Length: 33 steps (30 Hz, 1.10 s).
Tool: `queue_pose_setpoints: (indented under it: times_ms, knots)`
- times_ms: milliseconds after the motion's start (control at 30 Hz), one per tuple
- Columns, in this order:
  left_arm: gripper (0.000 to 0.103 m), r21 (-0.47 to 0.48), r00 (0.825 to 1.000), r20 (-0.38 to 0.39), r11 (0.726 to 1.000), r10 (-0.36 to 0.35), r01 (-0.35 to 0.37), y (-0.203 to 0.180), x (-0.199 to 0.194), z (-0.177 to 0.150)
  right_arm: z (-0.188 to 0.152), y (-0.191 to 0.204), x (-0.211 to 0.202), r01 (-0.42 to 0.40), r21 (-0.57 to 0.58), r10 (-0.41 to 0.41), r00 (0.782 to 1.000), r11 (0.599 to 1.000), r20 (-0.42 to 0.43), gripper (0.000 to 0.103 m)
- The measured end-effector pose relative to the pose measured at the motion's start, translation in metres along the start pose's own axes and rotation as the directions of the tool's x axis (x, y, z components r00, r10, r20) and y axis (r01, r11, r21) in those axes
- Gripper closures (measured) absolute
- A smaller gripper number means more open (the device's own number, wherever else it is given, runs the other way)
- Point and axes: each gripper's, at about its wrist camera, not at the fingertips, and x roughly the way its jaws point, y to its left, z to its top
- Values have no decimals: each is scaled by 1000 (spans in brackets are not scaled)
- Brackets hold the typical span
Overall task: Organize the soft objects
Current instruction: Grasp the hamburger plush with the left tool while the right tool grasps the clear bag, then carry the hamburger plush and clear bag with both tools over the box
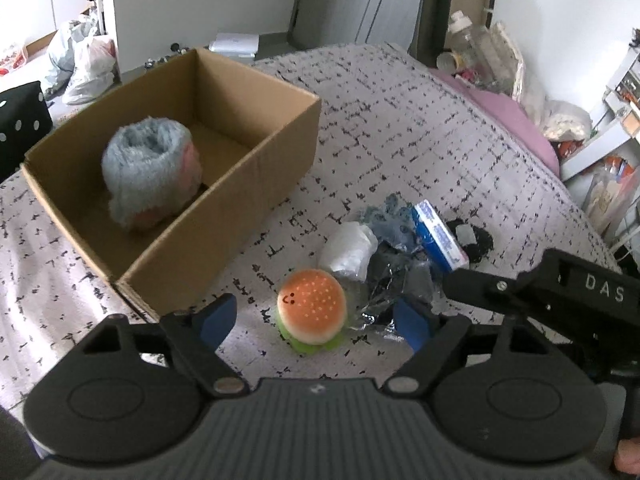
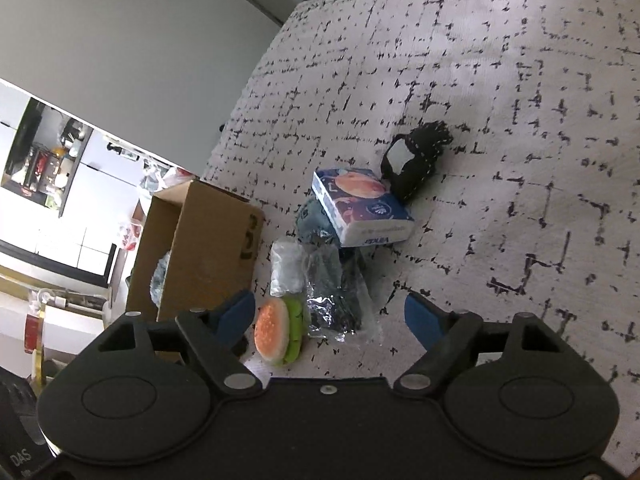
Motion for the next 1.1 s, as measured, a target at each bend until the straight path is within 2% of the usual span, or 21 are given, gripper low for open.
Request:
queue_pose_setpoints:
  times_ms: [267, 433, 533, 633, 667, 767, 867, 1100]
  knots:
    - [22, 1, 999, -40, 1000, 7, -7, 1, 21, -1, 6, -2, 21, 32, 11, -32, 999, 999, -35, 30]
    - [29, -1, 998, -62, 1000, 4, -4, -1, 33, 1, 7, 0, 28, 41, 5, -41, 998, 999, -43, 34]
    - [32, -1, 997, -72, 1000, 10, -10, -2, 39, 2, 8, -1, 33, 50, -2, -50, 998, 999, -46, 40]
    - [50, -13, 996, -90, 1000, 7, -8, 1, 46, 2, 9, -2, 38, 63, -10, -64, 997, 998, -51, 50]
    - [58, -19, 995, -99, 1000, 4, -5, 2, 48, 2, 9, -2, 40, 63, -14, -64, 996, 998, -55, 58]
    - [64, -29, 995, -98, 1000, 9, -12, 3, 49, 1, 10, -2, 43, 55, -18, -56, 996, 998, -73, 69]
    - [67, -19, 996, -88, 1000, 6, -7, 2, 45, 0, 10, 0, 40, 40, -29, -42, 997, 999, -72, 75]
    - [69, -1, 998, -57, 1000, -2, 2, 1, 28, 2, 9, 8, 21, 21, -70, -23, 999, 997, -29, 76]
